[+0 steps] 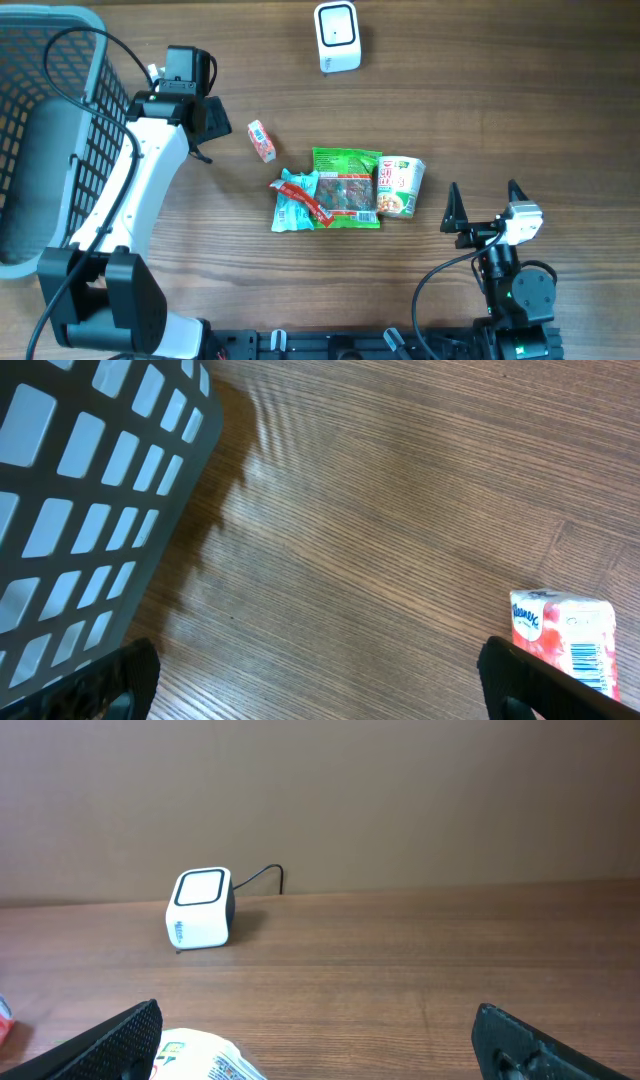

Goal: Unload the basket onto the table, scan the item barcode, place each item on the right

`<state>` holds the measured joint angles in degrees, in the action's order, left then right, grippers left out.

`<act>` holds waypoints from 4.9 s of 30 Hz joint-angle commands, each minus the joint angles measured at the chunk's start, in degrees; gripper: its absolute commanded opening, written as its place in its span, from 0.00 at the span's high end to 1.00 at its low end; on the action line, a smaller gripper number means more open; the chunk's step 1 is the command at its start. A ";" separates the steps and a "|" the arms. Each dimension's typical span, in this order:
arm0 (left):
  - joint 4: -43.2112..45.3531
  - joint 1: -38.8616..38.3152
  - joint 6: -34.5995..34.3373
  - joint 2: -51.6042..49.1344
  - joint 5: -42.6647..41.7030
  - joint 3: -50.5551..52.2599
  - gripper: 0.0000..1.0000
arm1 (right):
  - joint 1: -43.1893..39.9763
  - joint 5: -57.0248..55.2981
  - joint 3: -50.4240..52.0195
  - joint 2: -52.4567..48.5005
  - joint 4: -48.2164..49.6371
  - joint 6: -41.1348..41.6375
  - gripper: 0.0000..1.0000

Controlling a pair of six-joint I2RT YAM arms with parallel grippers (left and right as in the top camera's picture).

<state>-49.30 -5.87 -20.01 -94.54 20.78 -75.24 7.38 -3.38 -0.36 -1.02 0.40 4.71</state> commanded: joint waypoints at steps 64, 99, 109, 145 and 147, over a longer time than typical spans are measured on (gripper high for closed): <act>0.04 0.20 0.72 0.33 1.16 0.07 0.00 | -0.22 12.41 -95.08 -73.18 -84.02 3.78 0.00; 0.04 0.20 0.72 0.31 1.14 0.07 0.00 | -0.22 29.09 -55.23 -88.17 -44.00 11.78 0.04; 0.04 0.20 0.72 0.33 1.14 0.07 0.00 | -0.22 53.31 -50.95 -88.13 -36.87 4.24 0.08; 0.04 0.20 0.72 0.33 1.16 0.07 0.00 | 1.75 34.64 -40.28 -92.43 -5.90 9.40 0.27; 0.04 0.20 0.72 0.33 1.14 0.07 0.00 | 0.17 34.60 -40.30 -89.15 -7.02 10.32 0.32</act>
<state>-49.32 -5.87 -19.99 -94.54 21.19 -75.24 9.04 31.53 -40.99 -92.77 -5.76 13.72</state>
